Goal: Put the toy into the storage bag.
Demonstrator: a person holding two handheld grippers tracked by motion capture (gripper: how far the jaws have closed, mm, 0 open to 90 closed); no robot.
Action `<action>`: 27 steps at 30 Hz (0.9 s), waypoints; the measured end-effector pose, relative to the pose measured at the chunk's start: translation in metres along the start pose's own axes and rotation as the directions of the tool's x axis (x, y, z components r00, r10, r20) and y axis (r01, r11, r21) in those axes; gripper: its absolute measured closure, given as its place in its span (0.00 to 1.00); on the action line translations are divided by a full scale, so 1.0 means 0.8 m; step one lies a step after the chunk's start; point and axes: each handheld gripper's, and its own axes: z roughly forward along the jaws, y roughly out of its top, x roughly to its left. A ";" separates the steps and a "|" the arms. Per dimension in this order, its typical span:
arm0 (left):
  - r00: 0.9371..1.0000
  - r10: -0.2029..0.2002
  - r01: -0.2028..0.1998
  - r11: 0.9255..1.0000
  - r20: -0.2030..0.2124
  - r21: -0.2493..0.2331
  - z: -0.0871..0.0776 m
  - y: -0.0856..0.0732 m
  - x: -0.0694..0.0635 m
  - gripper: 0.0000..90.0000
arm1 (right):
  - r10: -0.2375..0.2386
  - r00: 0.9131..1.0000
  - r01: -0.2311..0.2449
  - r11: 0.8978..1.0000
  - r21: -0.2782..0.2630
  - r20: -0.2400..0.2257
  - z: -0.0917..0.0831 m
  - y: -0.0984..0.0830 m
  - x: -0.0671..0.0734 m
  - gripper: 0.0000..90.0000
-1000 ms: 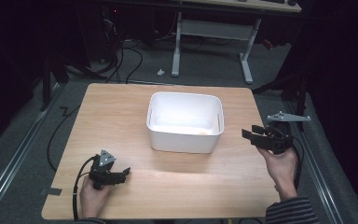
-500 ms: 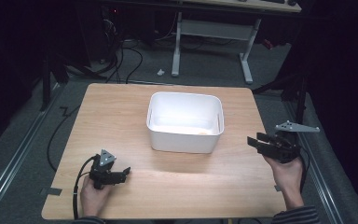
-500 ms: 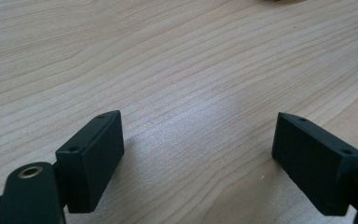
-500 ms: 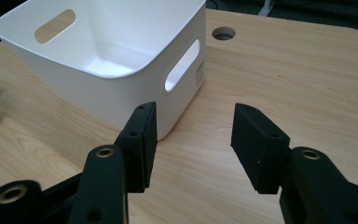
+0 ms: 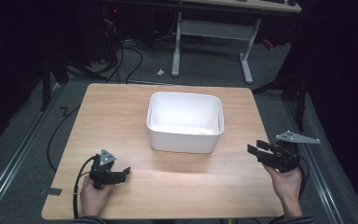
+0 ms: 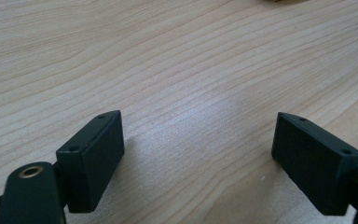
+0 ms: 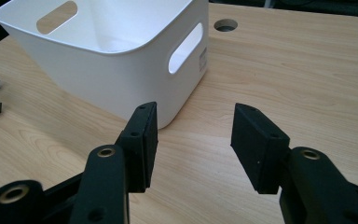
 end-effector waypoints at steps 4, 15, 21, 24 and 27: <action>1.000 0.000 0.000 1.000 0.000 0.000 0.000 0.000 0.000 0.19 | 0.007 1.000 -0.007 1.000 0.003 -0.007 0.004 -0.010 0.002 0.58; 1.000 -0.001 0.001 1.000 -0.001 0.000 0.000 0.000 0.000 0.19 | 0.018 1.000 -0.018 1.000 0.021 -0.025 0.016 -0.034 0.007 0.59; 1.000 -0.001 0.001 1.000 -0.001 0.001 0.000 0.000 0.000 0.19 | 0.015 0.999 -0.014 1.000 0.028 -0.036 0.023 -0.040 0.013 0.59; 1.000 -0.001 0.001 1.000 -0.001 0.001 0.000 0.000 0.000 0.19 | 0.008 0.999 -0.007 0.999 0.032 -0.037 0.028 -0.043 0.016 0.60; 1.000 -0.001 0.001 1.000 -0.001 0.001 0.000 0.000 0.000 0.19 | 0.011 0.999 -0.009 0.999 0.039 -0.043 0.034 -0.047 0.019 0.60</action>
